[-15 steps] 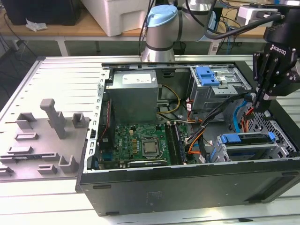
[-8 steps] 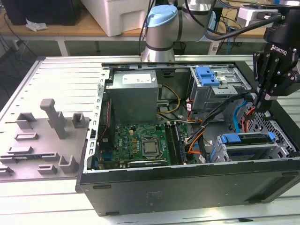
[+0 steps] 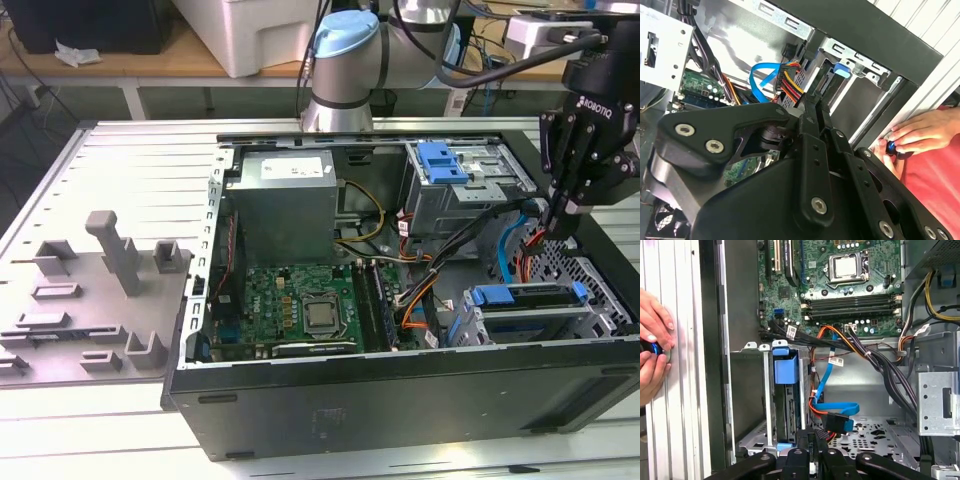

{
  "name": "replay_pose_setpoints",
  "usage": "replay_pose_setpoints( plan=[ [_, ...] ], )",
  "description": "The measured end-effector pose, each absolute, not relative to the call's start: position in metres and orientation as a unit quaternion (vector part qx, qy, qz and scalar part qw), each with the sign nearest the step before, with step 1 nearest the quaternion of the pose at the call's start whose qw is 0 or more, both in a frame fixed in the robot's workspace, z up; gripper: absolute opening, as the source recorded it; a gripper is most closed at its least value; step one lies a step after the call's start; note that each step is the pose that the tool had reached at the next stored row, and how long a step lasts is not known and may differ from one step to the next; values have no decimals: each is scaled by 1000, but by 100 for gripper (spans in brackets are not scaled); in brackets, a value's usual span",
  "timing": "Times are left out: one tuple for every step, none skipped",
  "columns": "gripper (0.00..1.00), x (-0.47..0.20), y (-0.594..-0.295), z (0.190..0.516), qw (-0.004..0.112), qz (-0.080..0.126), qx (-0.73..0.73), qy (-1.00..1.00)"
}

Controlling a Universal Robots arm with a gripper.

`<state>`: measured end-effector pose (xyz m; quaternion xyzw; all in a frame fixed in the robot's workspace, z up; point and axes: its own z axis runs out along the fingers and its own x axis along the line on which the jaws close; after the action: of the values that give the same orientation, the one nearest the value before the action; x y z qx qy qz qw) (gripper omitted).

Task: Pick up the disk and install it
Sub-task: 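Insert the first disk wire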

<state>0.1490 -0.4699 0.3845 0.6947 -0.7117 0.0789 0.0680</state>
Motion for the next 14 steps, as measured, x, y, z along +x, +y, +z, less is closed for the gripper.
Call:
replay_pose_setpoints(
  plan=[
    [17,149,-470,385,68,79,696,-711],
    [17,149,-470,384,68,79,697,-709],
    [17,149,-470,384,67,79,699,-707],
    [17,149,-470,384,67,80,701,-705],
    [17,149,-470,384,67,80,703,-703],
    [17,149,-470,384,66,80,708,-699],
    [17,149,-470,384,66,80,711,-695],
    [17,149,-470,384,66,81,714,-692],
    [17,149,-470,383,65,81,719,-687],
    [17,149,-470,383,65,82,722,-684],
    [17,149,-470,383,64,82,724,-682],
    [17,149,-471,382,64,82,725,-681],
    [17,148,-471,382,63,83,725,-681],
    [17,147,-473,382,60,86,725,-681]
  ],
)
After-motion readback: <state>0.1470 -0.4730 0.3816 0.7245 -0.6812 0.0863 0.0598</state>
